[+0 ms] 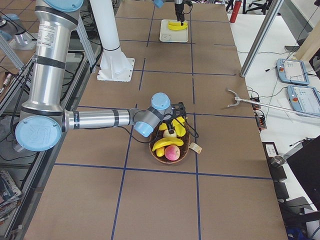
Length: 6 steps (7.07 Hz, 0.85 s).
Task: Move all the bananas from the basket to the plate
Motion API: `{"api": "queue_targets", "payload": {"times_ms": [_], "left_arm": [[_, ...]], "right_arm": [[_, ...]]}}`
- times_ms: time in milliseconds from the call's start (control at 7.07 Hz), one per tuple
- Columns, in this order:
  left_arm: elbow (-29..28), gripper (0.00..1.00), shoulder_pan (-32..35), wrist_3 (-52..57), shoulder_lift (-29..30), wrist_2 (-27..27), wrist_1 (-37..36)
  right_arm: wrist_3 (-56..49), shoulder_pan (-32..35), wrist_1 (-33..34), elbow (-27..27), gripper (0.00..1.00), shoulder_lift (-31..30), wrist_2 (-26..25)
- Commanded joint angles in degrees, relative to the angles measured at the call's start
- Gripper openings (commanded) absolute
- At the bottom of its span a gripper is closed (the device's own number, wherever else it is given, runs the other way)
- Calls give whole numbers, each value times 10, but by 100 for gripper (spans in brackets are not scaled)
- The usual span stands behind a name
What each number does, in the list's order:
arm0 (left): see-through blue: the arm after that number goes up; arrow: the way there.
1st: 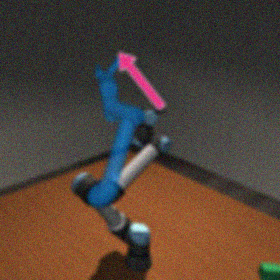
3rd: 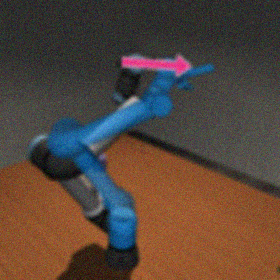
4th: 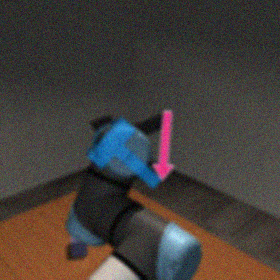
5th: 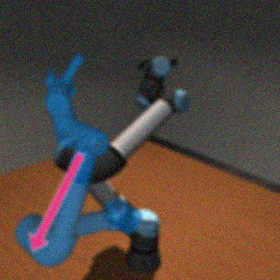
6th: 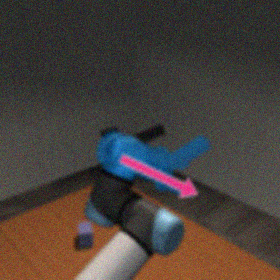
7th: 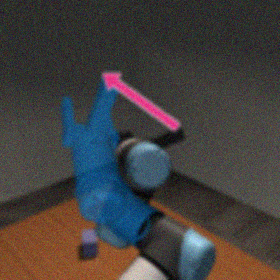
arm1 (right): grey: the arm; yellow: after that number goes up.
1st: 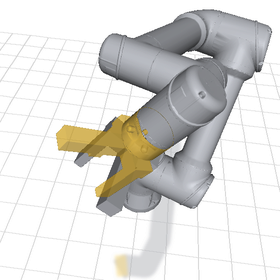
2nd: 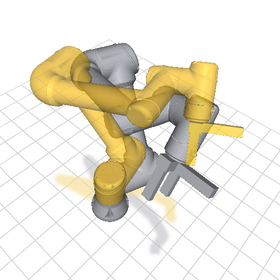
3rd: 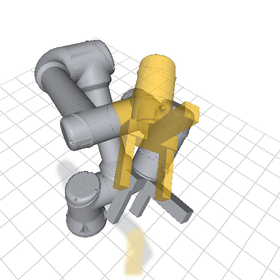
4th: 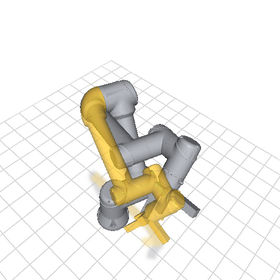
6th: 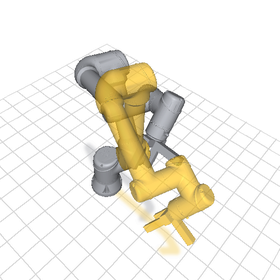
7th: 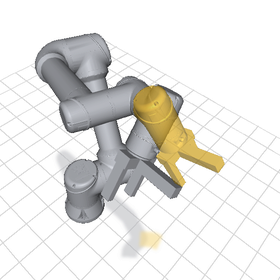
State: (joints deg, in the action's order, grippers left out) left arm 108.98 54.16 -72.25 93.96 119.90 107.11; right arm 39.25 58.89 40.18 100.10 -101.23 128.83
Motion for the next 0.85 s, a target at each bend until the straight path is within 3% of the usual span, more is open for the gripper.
{"api": "queue_targets", "payload": {"times_ms": [0, 283, 424, 707], "left_arm": [[-4, 100, 0, 0, 1, 1, 0], [-5, 100, 0, 0, 1, 1, 0], [-6, 100, 0, 0, 1, 1, 0], [-6, 100, 0, 0, 2, 2, 0]], "right_arm": [[0, -16, 1, -2, 98, -3, 0], [0, -32, 1, -2, 96, -2, 0], [-1, -32, 1, -2, 77, -3, 1], [-5, -30, 3, -1, 25, -4, 5]]}}
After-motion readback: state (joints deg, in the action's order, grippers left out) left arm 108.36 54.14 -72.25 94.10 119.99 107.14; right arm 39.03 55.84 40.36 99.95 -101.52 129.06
